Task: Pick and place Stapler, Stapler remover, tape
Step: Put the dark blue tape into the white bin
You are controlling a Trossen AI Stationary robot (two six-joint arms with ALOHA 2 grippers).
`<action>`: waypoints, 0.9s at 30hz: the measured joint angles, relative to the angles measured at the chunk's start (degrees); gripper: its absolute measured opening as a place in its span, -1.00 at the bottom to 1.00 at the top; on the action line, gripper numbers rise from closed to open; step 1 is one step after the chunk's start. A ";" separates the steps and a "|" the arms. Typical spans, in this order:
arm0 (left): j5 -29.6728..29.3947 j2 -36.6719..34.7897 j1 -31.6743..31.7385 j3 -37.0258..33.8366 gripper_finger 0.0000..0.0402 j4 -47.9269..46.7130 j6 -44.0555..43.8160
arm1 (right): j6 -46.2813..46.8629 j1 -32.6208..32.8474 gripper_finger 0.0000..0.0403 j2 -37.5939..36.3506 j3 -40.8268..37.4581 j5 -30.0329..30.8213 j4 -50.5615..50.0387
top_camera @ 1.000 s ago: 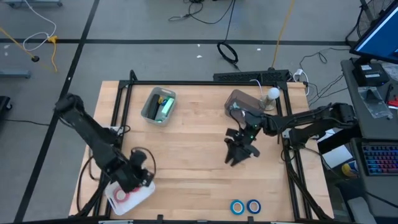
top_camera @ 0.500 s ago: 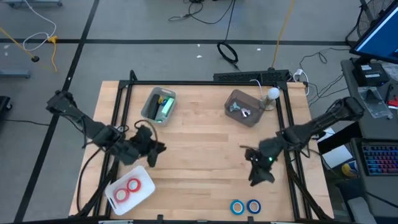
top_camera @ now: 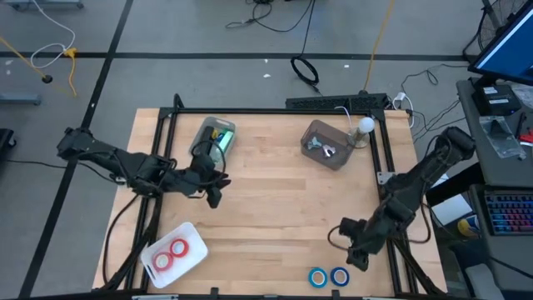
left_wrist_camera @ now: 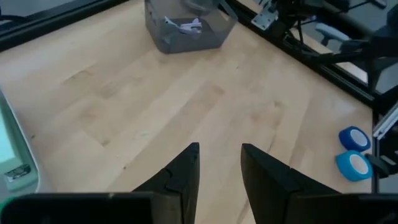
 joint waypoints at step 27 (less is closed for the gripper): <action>8.51 0.00 5.64 0.00 -0.41 -0.02 5.30 | 0.68 4.95 -0.07 24.14 10.95 2.09 -10.11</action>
